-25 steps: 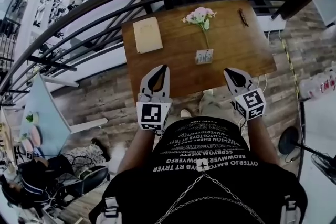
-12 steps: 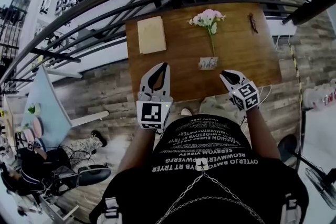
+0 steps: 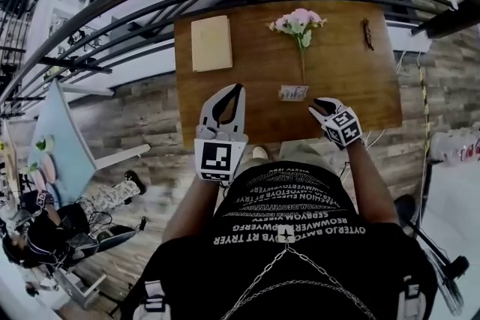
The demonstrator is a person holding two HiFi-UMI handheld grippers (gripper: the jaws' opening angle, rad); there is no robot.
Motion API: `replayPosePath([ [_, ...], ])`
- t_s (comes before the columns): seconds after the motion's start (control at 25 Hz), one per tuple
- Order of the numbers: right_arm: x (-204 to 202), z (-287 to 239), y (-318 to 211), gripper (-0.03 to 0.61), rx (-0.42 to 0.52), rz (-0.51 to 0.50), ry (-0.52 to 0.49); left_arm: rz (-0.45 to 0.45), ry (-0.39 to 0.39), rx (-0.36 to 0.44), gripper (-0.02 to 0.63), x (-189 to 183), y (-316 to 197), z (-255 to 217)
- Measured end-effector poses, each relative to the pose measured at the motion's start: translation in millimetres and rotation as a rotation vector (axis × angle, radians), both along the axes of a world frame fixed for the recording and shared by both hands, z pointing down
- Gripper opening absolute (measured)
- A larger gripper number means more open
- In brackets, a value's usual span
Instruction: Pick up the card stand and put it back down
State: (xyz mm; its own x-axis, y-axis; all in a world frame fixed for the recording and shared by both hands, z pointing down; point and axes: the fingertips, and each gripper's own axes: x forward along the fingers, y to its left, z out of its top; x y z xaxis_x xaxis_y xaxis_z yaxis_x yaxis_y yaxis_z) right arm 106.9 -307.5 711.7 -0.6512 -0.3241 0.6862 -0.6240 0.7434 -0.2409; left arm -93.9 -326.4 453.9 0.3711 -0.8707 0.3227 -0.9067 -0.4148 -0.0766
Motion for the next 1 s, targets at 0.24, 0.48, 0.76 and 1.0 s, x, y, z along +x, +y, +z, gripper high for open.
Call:
replayPosePath([
  [0.24,-3.3,42.5,-16.2,0.153,-0.043,-0.1,0.011,-0.021,-0.022,-0.039,0.028,6.5,-16.4,10.9],
  [0.48,-11.4,78.1,-30.7,0.179,-0.032,-0.194,0.094,-0.062,-0.051,-0.071,0.028,1.0,-26.1,18.6],
  [0.76,-25.7,96.4,-36.1,0.198,-0.032,-0.284,0.117,-0.096,-0.071,-0.091,0.028,-1.8,-27.4,19.7],
  [1.0,-32.8,102.6,-38.6,0.176,0.003,-0.292,0.116,-0.114,-0.083,-0.099,0.028,-0.9,-26.9,19.6],
])
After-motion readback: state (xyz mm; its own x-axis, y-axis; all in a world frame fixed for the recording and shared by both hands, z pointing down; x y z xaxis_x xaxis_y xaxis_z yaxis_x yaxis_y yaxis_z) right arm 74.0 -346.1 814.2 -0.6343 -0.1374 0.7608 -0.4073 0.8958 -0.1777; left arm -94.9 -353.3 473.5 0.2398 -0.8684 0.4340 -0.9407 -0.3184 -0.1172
